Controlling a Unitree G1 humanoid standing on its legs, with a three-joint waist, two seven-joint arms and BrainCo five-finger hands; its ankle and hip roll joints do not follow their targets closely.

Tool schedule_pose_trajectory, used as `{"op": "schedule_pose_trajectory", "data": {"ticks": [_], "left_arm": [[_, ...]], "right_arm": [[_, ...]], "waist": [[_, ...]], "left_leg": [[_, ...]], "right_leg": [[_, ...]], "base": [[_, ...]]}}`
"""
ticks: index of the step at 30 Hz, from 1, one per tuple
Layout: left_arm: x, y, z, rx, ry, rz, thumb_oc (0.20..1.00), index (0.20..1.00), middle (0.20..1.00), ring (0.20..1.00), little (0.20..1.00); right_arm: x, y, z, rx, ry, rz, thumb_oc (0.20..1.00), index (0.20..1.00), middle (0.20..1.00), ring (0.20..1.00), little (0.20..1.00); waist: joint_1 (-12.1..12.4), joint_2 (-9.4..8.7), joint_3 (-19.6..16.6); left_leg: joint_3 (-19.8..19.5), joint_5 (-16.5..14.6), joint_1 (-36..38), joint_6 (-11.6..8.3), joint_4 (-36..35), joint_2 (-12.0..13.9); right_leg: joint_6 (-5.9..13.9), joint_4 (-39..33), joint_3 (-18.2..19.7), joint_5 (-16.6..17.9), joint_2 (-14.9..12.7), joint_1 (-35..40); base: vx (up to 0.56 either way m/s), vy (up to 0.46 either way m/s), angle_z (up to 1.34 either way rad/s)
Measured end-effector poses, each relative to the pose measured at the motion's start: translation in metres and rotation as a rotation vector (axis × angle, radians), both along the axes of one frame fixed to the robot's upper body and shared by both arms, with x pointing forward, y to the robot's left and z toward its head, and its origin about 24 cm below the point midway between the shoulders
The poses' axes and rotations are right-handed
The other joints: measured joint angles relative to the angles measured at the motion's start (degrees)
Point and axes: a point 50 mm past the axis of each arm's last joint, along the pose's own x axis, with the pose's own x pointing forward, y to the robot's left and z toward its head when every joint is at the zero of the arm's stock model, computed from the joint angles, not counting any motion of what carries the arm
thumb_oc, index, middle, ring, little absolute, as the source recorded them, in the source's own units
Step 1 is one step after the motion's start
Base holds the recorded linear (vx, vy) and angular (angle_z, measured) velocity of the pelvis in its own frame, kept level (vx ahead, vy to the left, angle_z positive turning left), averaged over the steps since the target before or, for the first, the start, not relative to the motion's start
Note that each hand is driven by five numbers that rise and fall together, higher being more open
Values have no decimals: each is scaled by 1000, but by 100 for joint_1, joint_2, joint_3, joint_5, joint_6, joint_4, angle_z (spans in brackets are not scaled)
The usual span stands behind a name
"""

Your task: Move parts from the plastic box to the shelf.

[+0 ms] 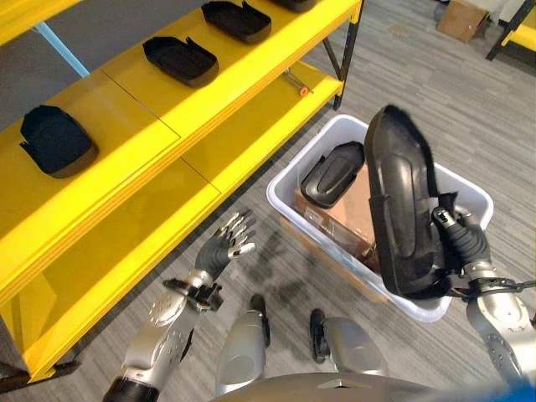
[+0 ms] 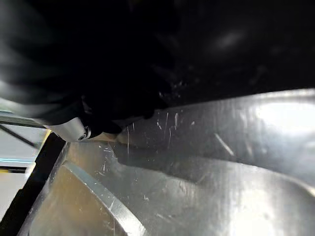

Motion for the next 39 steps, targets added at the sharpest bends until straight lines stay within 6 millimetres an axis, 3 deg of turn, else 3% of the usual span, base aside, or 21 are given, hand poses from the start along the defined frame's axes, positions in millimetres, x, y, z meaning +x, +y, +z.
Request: {"op": "schedule_pose_trajectory", "data": {"ticks": [2, 3, 7, 11, 16, 19, 23, 24, 25, 26, 28, 29, 30, 31, 32, 33, 36, 39], "left_arm": [[6, -6, 7, 3, -31, -28, 1000, 1000, 1000, 1000, 1000], [7, -9, 8, 4, -38, -43, 1000, 1000, 1000, 1000, 1000], [-7, -6, -1, 2, 12, 5, 1000, 1000, 1000, 1000, 1000], [-14, 4, -5, 25, 39, 63, 1000, 1000, 1000, 1000, 1000], [-15, 9, -5, 44, 38, 70, 1000, 1000, 1000, 1000, 1000], [-22, 12, -11, 43, 64, 89, 1000, 1000, 1000, 1000, 1000], [-22, 11, -14, 51, 74, 114, 1000, 1000, 1000, 1000, 1000], [-22, 11, -14, 50, 76, 120, 1000, 1000, 1000, 1000, 1000], [-21, 11, -14, 51, 75, 121, 1000, 1000, 1000, 1000, 1000], [-20, 11, -13, 54, 72, 121, 1000, 1000, 1000, 1000, 1000], [-20, 12, -16, 57, 85, 121, 1000, 1000, 1000, 1000, 1000], [-15, 12, -14, 59, 72, 118, 1000, 1000, 1000, 1000, 1000], [-9, 11, -11, 62, 59, 106, 1000, 1000, 1000, 1000, 1000], [-5, 11, -10, 58, 51, 104, 1000, 1000, 1000, 1000, 1000], [-7, 8, -13, 11, 68, 101, 1000, 1000, 1000, 1000, 1000], [-11, 7, -16, 3, 81, 91, 1000, 1000, 1000, 1000, 1000], [-16, -1, -21, 4, 102, 45, 1000, 1000, 1000, 1000, 1000], [-12, -6, -20, 3, 103, 17, 1000, 1000, 1000, 1000, 1000]], "right_arm": [[9, 7, 8, 38, -47, 34, 200, 200, 200, 200, 200], [11, 10, 10, 39, -56, 55, 200, 200, 200, 200, 200], [4, 25, 14, 72, -68, 153, 200, 200, 200, 200, 200], [2, 49, 10, 117, -58, 256, 200, 200, 200, 200, 200], [15, 73, 3, 167, -35, 326, 200, 200, 200, 200, 200], [28, 86, -4, 190, -9, 350, 200, 200, 200, 200, 200], [24, 87, -13, 179, 34, 357, 200, 200, 200, 200, 200], [21, 86, -16, 183, 47, 349, 200, 200, 200, 200, 200], [18, 85, -20, 187, 62, 337, 200, 200, 200, 200, 200], [18, 84, -21, 180, 68, 326, 200, 200, 200, 200, 200], [23, 84, -17, 173, 50, 328, 200, 200, 200, 200, 200], [27, 83, -15, 158, 38, 331, 200, 200, 200, 200, 200], [30, 79, -14, 141, 38, 322, 200, 200, 200, 200, 200], [33, 76, -15, 126, 43, 317, 200, 200, 200, 200, 200], [40, 73, -17, 106, 60, 305, 200, 200, 200, 200, 200], [41, 75, -19, 94, 72, 307, 200, 200, 200, 200, 200], [41, 80, -27, 91, 100, 320, 200, 200, 200, 200, 200], [35, 79, -31, 97, 105, 296, 200, 200, 200, 200, 200]], "waist": [[-35, 57, -6], [-3, 100, -44], [173, 7, -251], [423, -136, -475], [825, -292, -605], [1021, -321, -611], [929, -292, -599], [866, -270, -594], [771, -235, -574], [760, -300, -609], [836, -230, -612], [756, -188, -591], [702, -158, -578], [780, -160, -561], [959, 35, -480], [1016, 108, -439], [1035, 74, -408], [804, 100, -366]], "left_leg": [[189, -49, 403, 90, -1052, -82], [175, 121, 443, 156, -1354, -155], [218, 299, 320, 476, -1513, -641], [153, 395, 255, 632, -1551, -903], [-15, 443, 262, 705, -1531, -1014], [206, 469, 348, 746, -1499, -908], [-111, 534, 397, 810, -1621, -882], [-307, 633, 494, 831, -1715, -849], [-519, 806, 542, 783, -1869, -801], [-630, 897, 485, 768, -1977, -782], [-759, 1032, 218, 681, -1845, -886], [-1056, 1102, 27, 578, -1754, -851], [-1243, 1103, -205, 482, -1781, -880], [-1252, 1211, -260, 459, -1870, -930], [-1201, 1251, -270, 432, -1971, -816], [-1211, 1249, -266, 429, -1973, -799], [-1184, 1149, -220, 498, -1768, -805], [-436, 1031, -138, 538, -1706, -628]], "right_leg": [[193, -120, -15, 132, -53, -9], [258, -204, -65, 205, -75, -7], [680, -790, 26, 673, -518, 127], [840, -1042, 33, 823, -757, 217], [890, -1309, 11, 1043, -848, 448], [877, -1474, -446, 1304, -766, 469], [952, -1089, -420, 1254, -693, 444], [1047, -818, -136, 1004, -541, 374], [1024, -468, 232, 701, -188, 307], [853, -109, 461, 444, 216, 195], [911, -121, 474, 264, 296, 132], [666, -35, 805, 81, 592, -69], [562, -308, 792, 111, 739, -63], [78, -518, 835, 286, 765, -72], [38, -703, 792, 479, 833, -75], [34, -802, 732, 535, 866, -11], [15, -975, 577, 583, 867, 151], [-20, -1106, 38, 620, 721, 391]], "base": [[-22, 316, 8], [-27, 336, 6], [-68, 337, 13], [-77, 174, 19], [-58, 132, 24], [-108, 66, -34], [-64, 21, 21], [-67, 13, 81], [-232, -5, 106], [-311, -93, 80], [-308, -158, 53], [-160, -113, 99], [-170, -104, 98], [-179, -118, 61], [-153, -108, 15], [-95, -79, 14], [-18, -15, 38], [-50, 49, 74]]}}
